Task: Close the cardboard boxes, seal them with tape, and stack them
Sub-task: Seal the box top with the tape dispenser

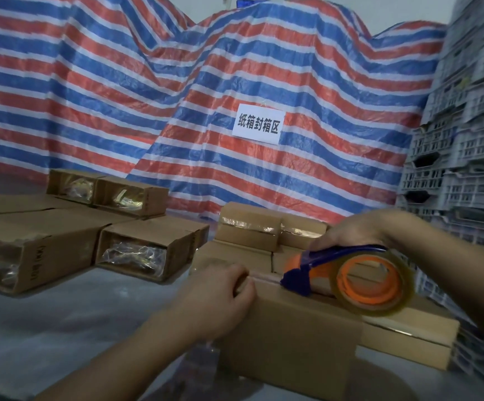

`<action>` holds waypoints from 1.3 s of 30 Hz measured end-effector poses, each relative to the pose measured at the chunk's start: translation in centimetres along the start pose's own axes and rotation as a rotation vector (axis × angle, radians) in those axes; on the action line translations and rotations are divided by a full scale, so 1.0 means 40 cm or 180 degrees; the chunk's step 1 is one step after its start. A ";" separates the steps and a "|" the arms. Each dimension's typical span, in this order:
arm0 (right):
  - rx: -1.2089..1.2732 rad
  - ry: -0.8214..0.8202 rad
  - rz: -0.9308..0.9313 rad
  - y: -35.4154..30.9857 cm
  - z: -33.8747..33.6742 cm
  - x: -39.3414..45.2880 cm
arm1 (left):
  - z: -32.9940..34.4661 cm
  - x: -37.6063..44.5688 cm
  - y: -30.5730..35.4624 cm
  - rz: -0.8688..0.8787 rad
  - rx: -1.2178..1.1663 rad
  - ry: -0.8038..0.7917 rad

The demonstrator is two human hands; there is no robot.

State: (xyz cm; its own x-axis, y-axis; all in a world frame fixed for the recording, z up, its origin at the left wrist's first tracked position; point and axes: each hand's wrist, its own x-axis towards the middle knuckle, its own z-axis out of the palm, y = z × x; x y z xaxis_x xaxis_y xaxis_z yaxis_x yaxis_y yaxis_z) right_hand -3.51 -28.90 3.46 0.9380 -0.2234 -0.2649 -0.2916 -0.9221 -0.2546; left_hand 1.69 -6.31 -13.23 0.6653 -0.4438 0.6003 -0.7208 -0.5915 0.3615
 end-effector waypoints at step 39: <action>-0.0006 -0.0161 0.0140 0.153 -0.012 -0.069 | 0.094 0.072 0.212 0.0773 0.1208 -0.1119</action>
State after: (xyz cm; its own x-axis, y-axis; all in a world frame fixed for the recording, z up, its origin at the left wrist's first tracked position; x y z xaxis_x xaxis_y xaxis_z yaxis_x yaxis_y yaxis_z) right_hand -7.80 -34.05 3.07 0.9136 -0.2476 -0.3224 -0.3319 -0.9123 -0.2399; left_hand -1.79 -15.14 -11.11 0.5608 -0.7562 0.3372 -0.7839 -0.6160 -0.0778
